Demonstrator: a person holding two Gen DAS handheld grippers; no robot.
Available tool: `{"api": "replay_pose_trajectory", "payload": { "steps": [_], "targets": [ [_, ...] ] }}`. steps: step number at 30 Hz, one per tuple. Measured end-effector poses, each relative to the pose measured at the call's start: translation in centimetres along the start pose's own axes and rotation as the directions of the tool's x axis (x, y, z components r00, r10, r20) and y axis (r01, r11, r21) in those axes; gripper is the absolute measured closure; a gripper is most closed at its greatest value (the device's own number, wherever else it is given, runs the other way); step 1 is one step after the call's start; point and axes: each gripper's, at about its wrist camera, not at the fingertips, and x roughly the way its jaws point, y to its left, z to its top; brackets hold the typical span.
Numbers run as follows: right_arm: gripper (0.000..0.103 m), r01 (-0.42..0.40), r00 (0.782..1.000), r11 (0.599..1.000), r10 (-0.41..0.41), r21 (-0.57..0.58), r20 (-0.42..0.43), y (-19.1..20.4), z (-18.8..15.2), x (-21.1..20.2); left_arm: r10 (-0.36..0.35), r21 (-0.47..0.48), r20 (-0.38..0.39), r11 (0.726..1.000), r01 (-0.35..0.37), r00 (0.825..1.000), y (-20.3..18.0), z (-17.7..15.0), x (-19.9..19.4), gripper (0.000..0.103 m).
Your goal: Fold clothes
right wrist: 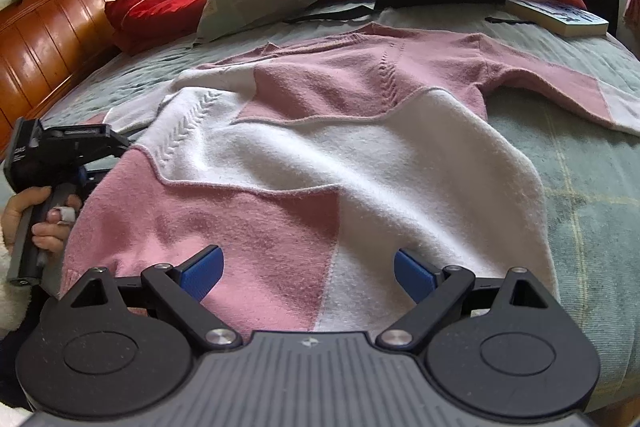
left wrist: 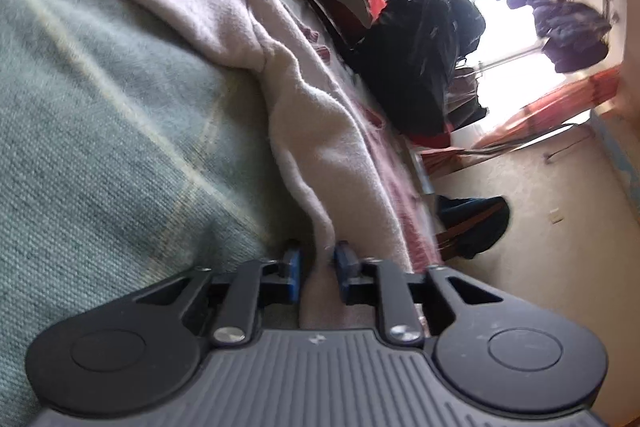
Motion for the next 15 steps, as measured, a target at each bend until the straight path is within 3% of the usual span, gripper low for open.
{"api": "replay_pose_trajectory", "payload": {
  "steps": [1, 8, 11, 14, 15],
  "targets": [
    [0.008, -0.002, 1.0, 1.0, 0.002, -0.002, 0.0, 0.1, 0.0, 0.0, 0.017, 0.018, 0.007, 1.0, -0.017, 1.0, -0.3, -0.2, -0.2, 0.097],
    [0.008, -0.008, 1.0, 1.0, 0.008, -0.018, 0.005, 0.5, 0.2, -0.2, 0.093, 0.081, 0.122, 0.991, -0.103, 0.988, -1.7, 0.4, -4.8, 0.098],
    [0.008, -0.009, 1.0, 1.0, 0.009, -0.018, 0.0, 0.5, 0.3, 0.0, 0.144, 0.112, 0.163, 0.98, -0.163, 0.976, -2.1, 1.6, -6.9, 0.098],
    [0.008, -0.01, 1.0, 1.0, 0.01, -0.018, -0.002, 0.6, 0.3, 0.2, 0.236, 0.158, 0.227, 0.948, -0.275, 0.945, -2.5, 2.6, -8.2, 0.1],
    [0.008, -0.01, 1.0, 1.0, 0.01, -0.02, -0.003, 0.7, 0.3, 0.2, 0.245, 0.162, 0.229, 0.945, -0.285, 0.942, -2.3, 3.0, -8.7, 0.1]
  ]
}}
